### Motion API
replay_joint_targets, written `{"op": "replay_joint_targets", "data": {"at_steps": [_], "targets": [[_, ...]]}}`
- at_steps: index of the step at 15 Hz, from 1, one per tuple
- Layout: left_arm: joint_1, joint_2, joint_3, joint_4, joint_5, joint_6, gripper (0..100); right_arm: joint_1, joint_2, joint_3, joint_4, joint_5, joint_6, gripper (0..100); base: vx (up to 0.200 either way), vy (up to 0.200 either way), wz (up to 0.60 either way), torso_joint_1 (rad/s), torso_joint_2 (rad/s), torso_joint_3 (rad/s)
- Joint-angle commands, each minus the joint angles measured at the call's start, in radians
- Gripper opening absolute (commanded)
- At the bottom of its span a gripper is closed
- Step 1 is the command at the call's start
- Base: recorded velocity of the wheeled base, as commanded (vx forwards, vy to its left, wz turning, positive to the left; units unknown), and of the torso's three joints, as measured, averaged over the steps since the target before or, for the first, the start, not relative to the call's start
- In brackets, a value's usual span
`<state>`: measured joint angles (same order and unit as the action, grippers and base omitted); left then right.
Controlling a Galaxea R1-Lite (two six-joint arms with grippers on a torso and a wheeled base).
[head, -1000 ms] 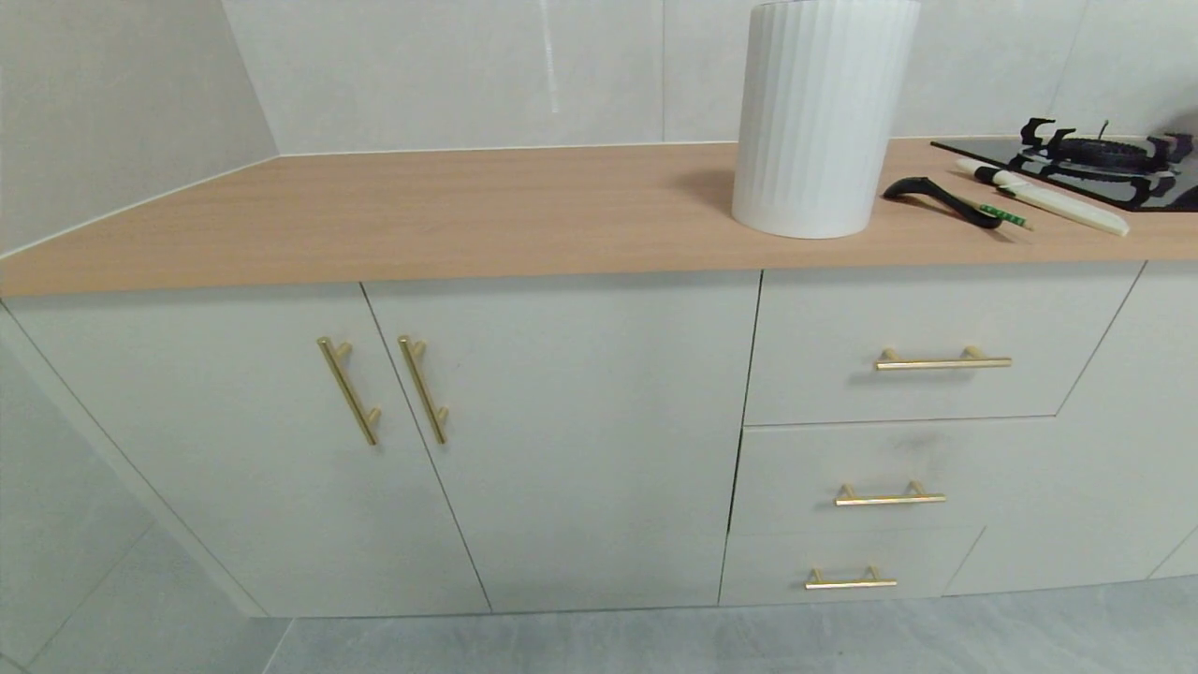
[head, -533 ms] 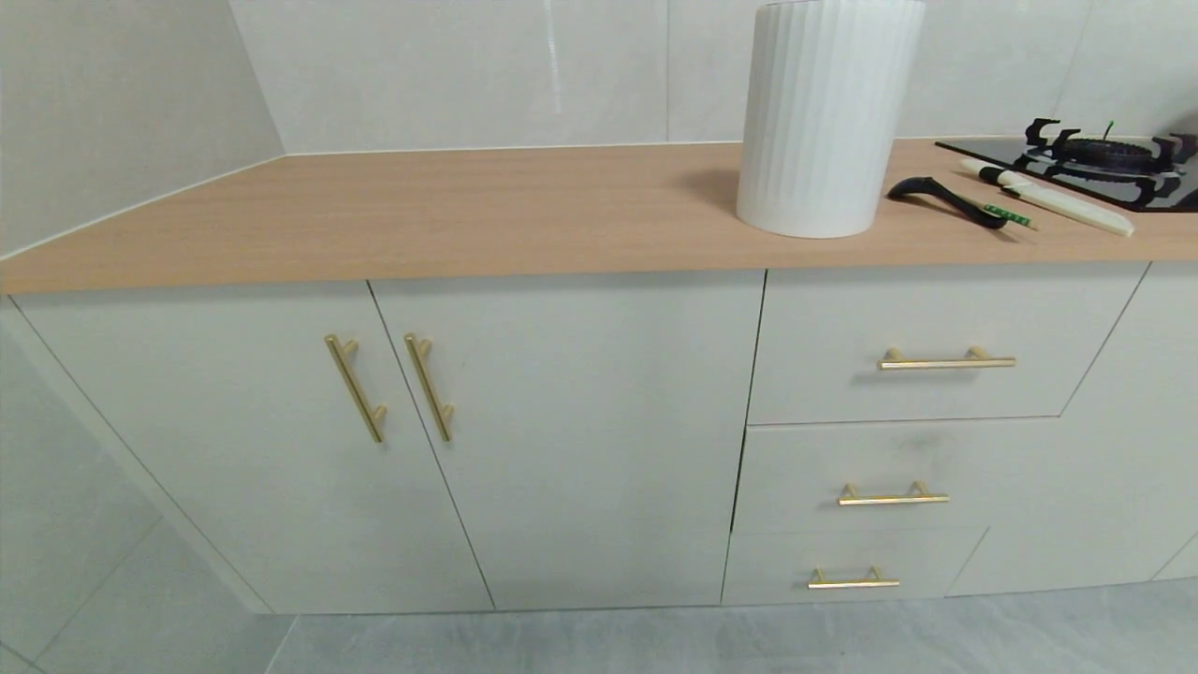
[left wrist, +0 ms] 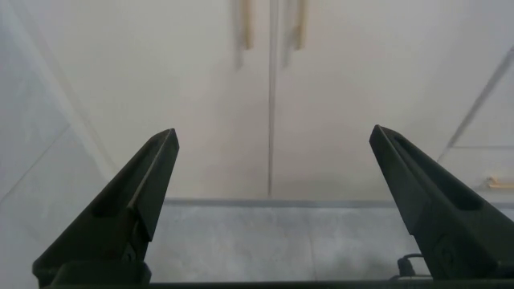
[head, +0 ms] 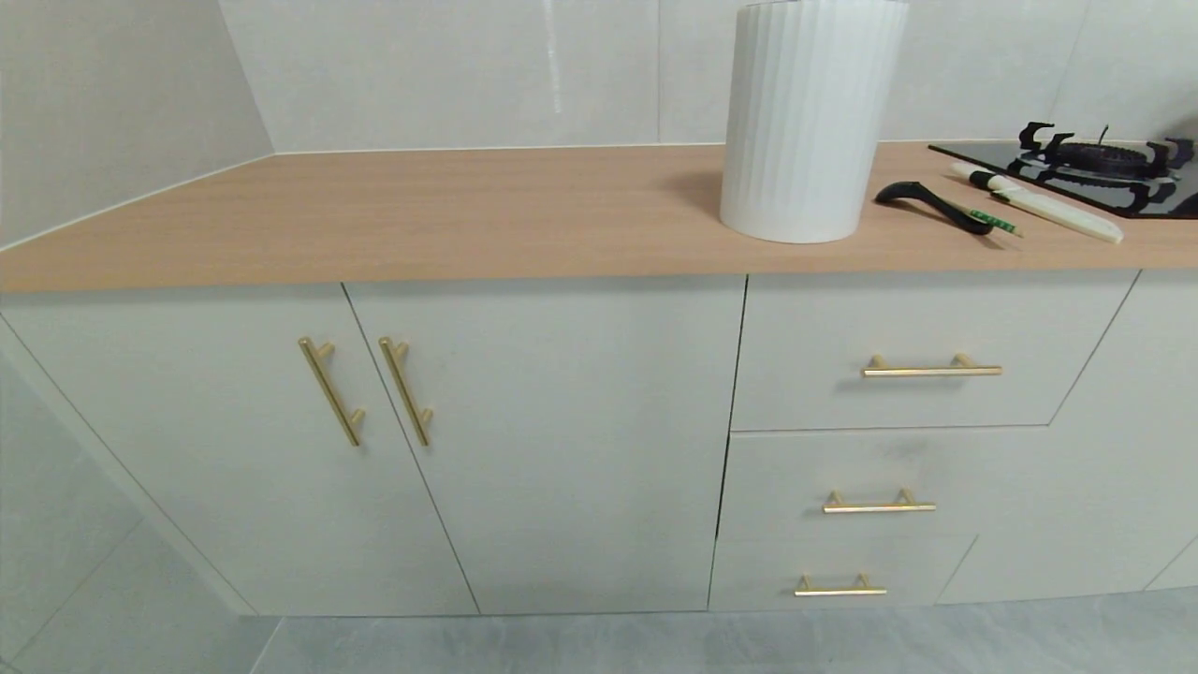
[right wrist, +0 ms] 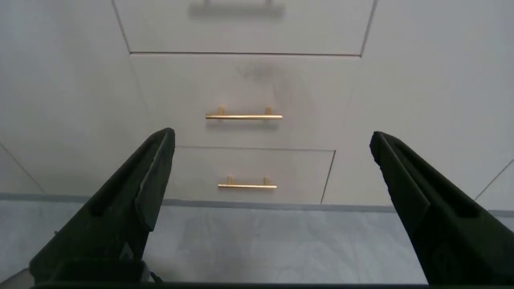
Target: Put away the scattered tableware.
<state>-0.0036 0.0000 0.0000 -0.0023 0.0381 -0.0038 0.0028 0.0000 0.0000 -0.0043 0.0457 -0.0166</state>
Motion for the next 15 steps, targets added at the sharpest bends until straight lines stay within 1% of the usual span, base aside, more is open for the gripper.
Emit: {"op": "replay_joint_targets", "data": {"at_steps": [1, 2, 7, 15], "targets": [[0.001, 0.002, 0.000, -0.001, 0.000, -0.001, 100, 0.002, 0.002, 0.000, 0.000, 0.000, 0.000, 100, 0.000, 0.000, 0.00, 0.000, 0.00, 0.000], [0.001, 0.002, 0.000, -0.001, 0.000, -0.001, 100, 0.002, 0.002, 0.000, -0.002, 0.000, 0.000, 100, 0.000, 0.000, 0.00, 0.000, 0.00, 0.000], [0.001, 0.002, 0.000, -0.001, 0.000, -0.002, 100, 0.002, 0.002, 0.000, 0.000, 0.000, -0.002, 100, -0.200, 0.000, 0.00, 0.003, 0.00, 0.001], [0.001, 0.002, 0.000, -0.001, -0.001, -0.001, 100, 0.002, 0.002, 0.000, -0.002, 0.002, -0.003, 100, 0.000, 0.000, 0.00, 0.000, 0.00, 0.000]]}}
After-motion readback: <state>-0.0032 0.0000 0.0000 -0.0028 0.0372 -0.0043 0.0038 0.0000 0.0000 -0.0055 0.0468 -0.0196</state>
